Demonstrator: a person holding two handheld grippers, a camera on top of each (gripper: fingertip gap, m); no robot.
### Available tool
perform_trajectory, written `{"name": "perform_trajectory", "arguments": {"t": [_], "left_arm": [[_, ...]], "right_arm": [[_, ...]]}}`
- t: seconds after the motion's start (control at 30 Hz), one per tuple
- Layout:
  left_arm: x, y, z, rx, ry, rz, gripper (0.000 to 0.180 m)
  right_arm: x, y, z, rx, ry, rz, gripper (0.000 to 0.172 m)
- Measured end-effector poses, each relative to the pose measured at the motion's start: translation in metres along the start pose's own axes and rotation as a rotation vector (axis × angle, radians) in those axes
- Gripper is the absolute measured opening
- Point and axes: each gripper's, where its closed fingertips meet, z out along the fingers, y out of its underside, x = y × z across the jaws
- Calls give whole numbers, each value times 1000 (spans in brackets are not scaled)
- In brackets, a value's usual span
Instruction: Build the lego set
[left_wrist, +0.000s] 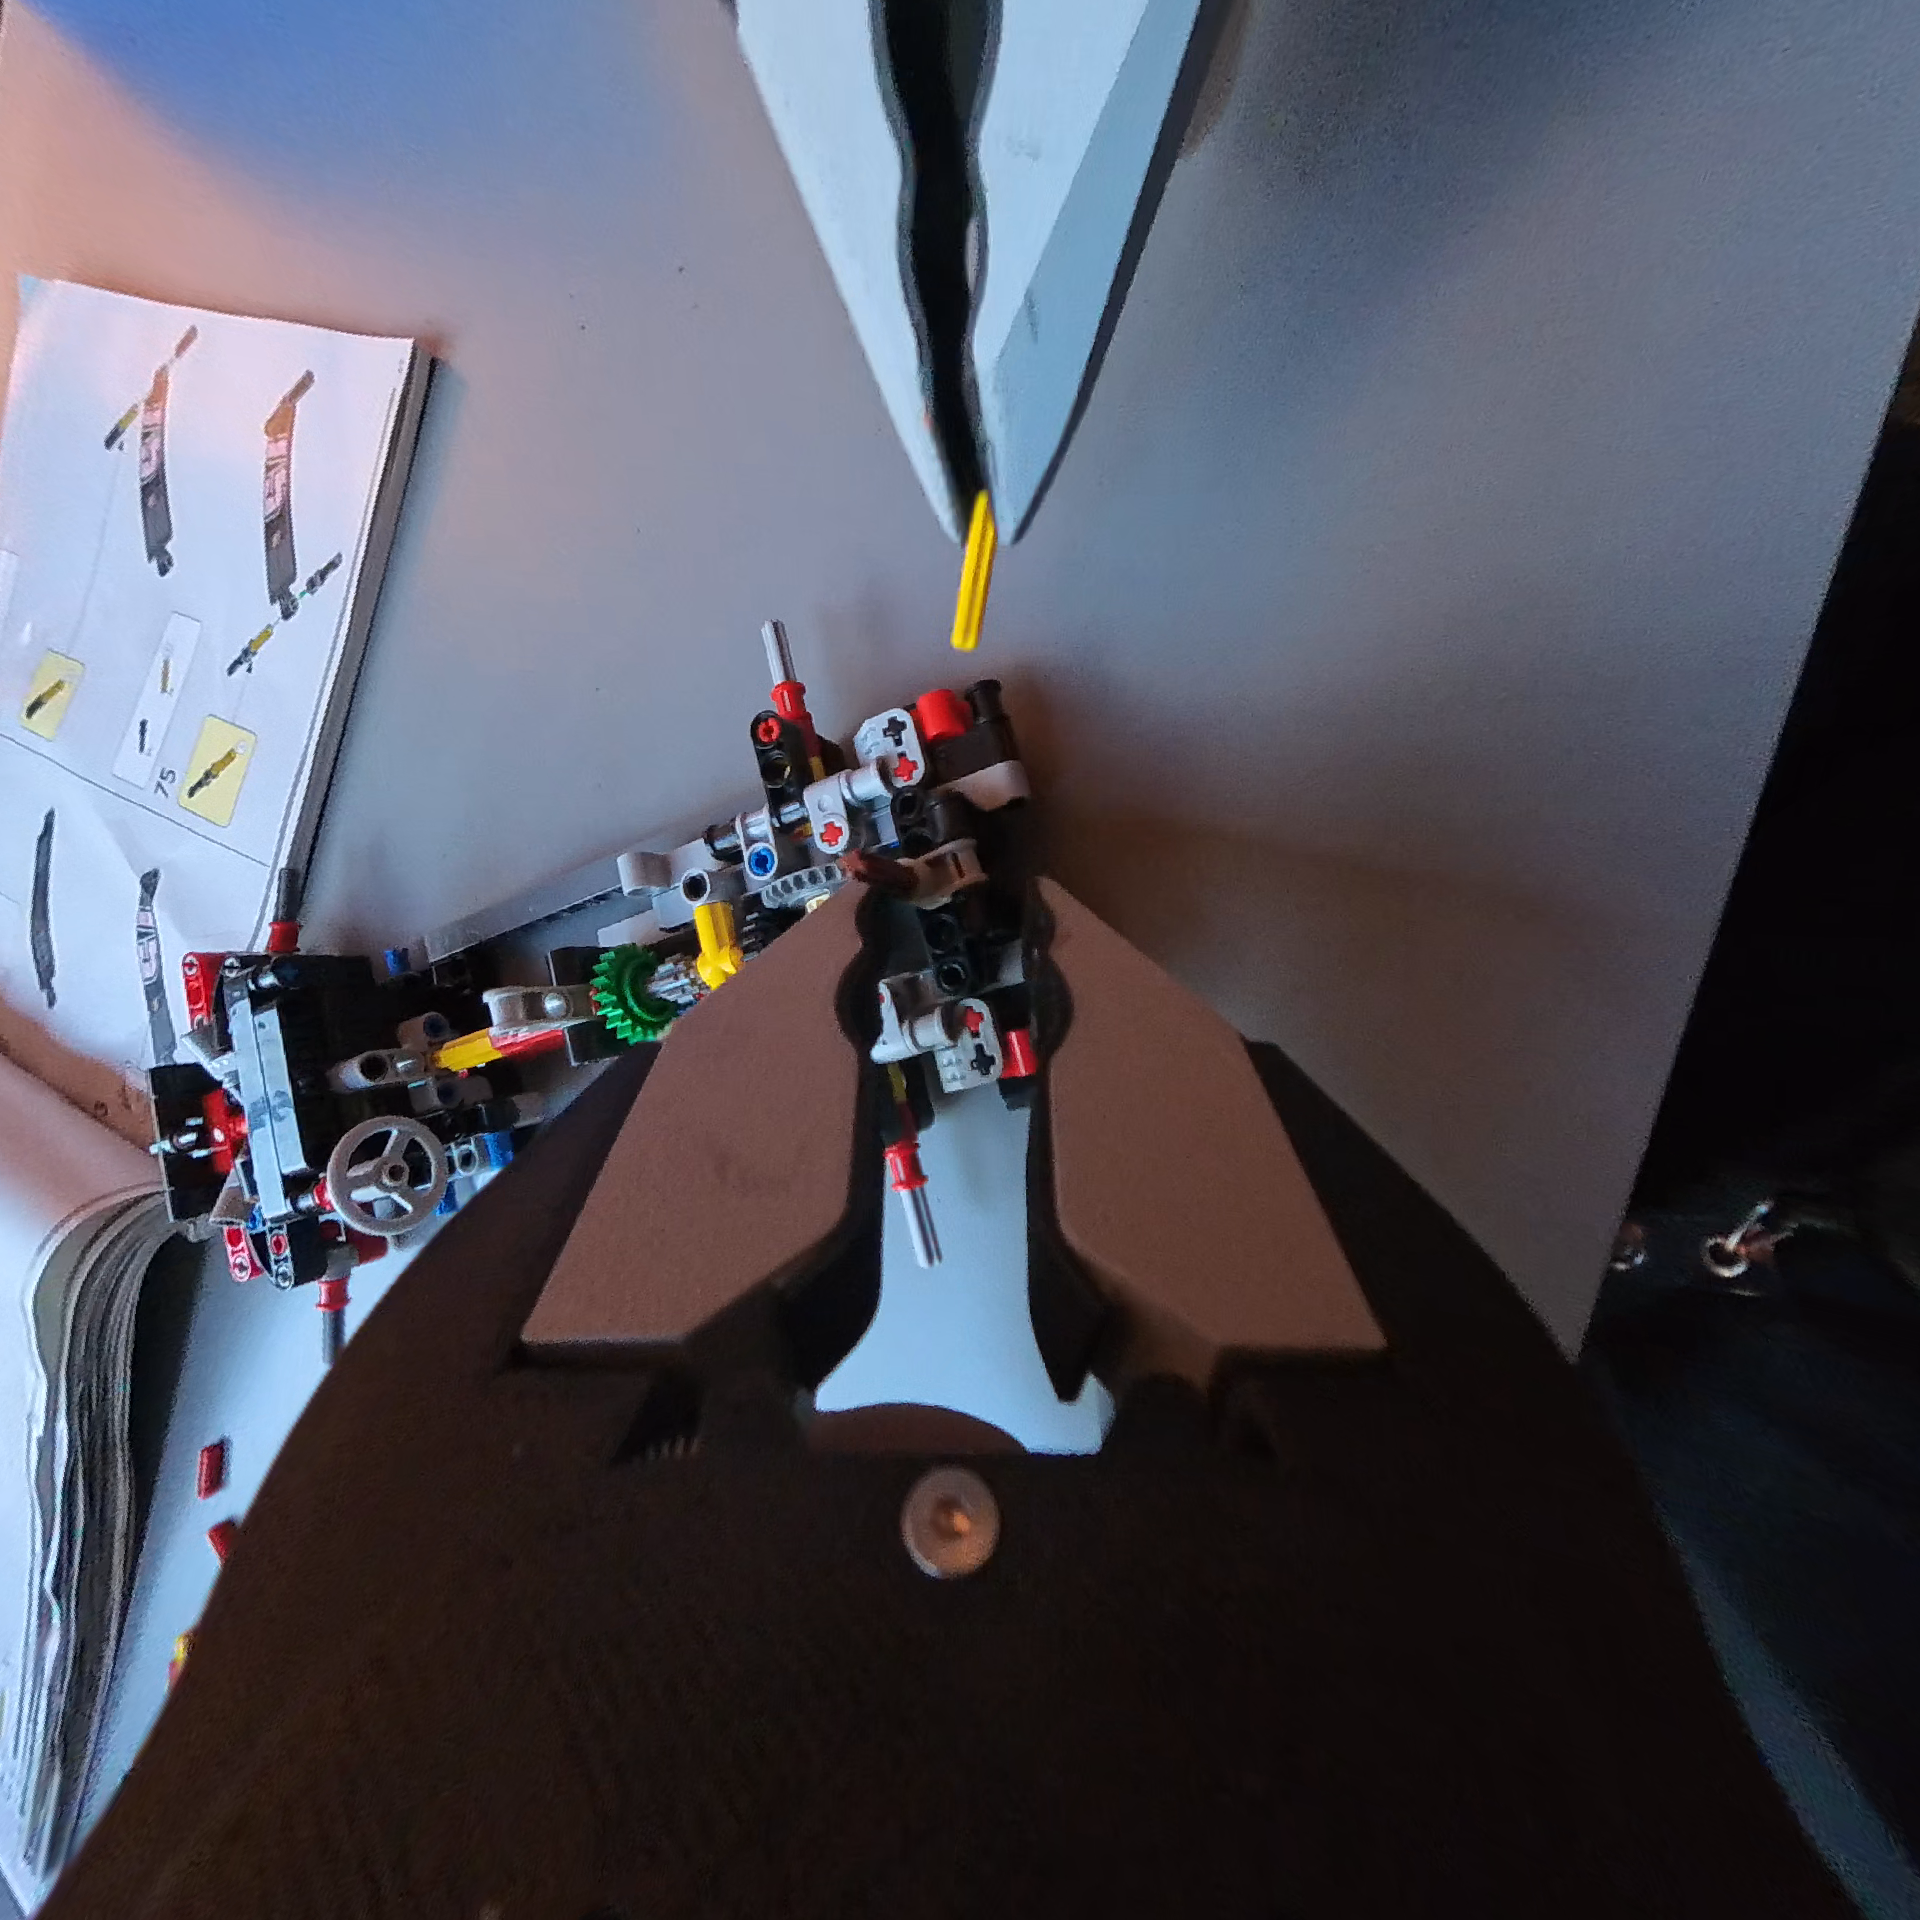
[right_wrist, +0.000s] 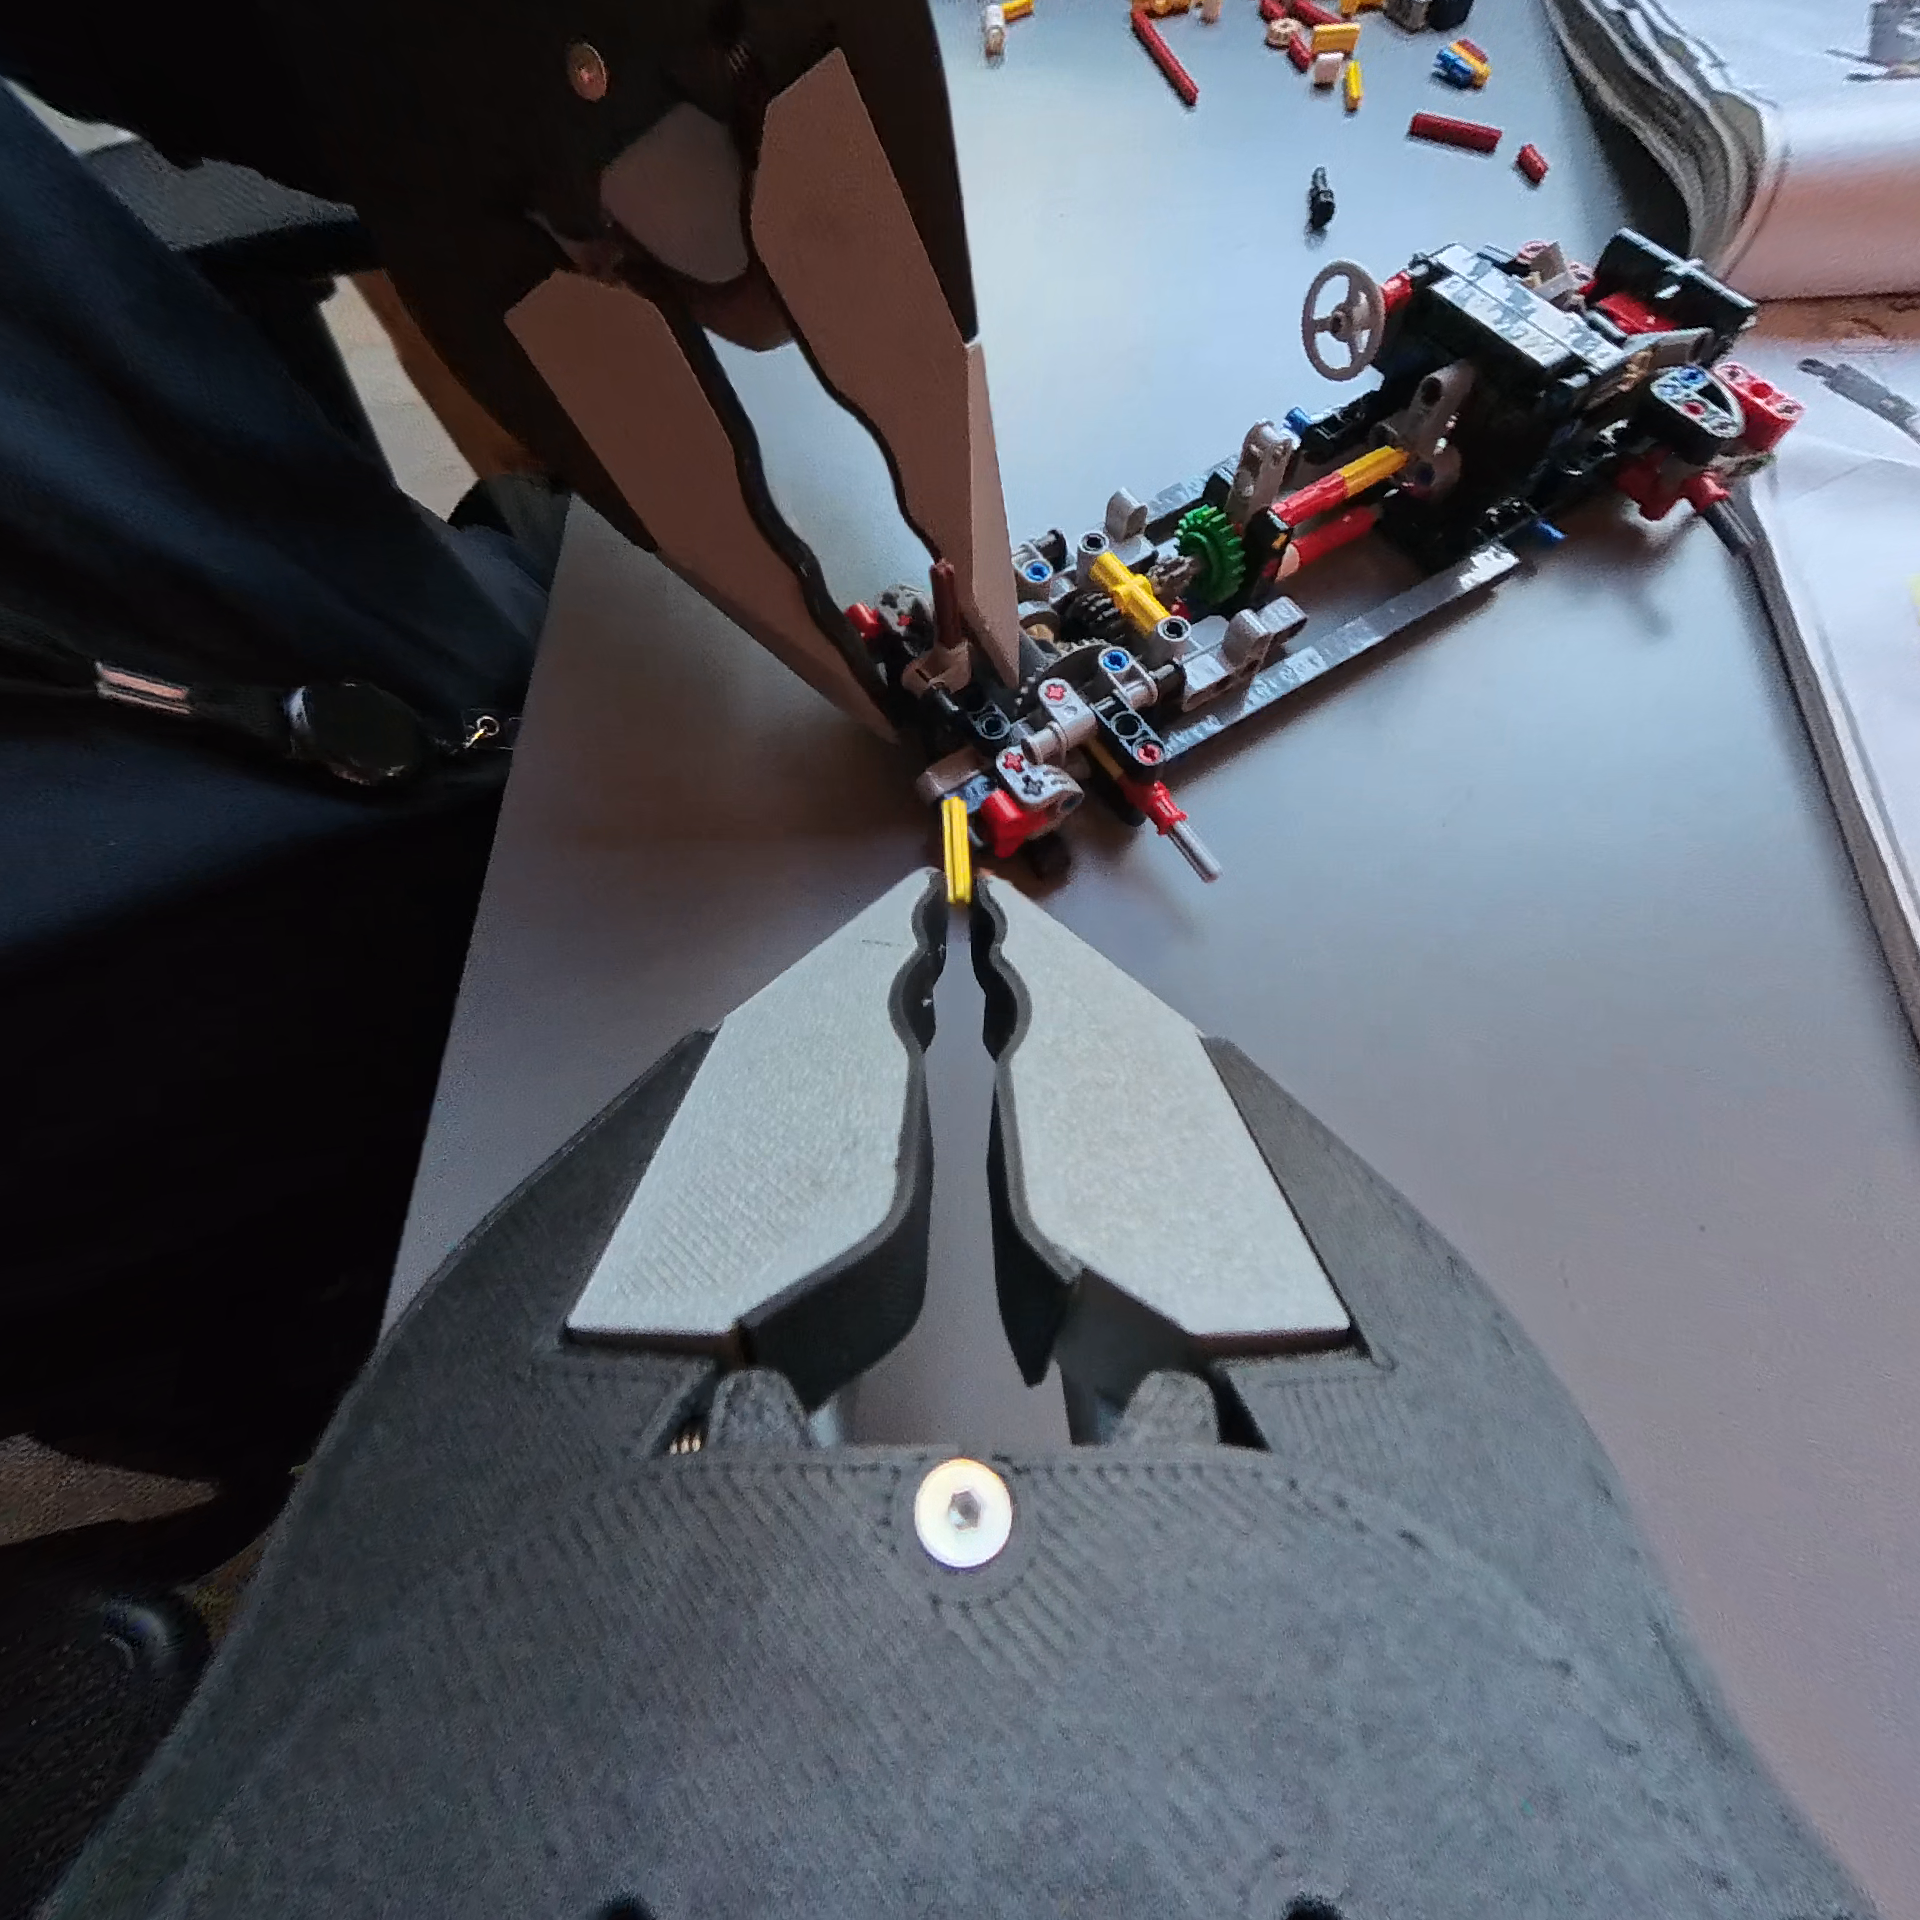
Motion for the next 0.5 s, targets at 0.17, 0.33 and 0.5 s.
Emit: {"name": "perform_trajectory", "arguments": {"t": [0.17,0.33,0.5], "left_arm": [[23,11,-19,111,242,117,20],[26,30,-31,139,265,108,34],[27,33,-30,124,208,-11,34]], "right_arm": [[-15,-7,13,9,-62,1,1],[-35,-14,28,40,-72,17,1],[-41,-19,40,47,-56,28,2]]}}
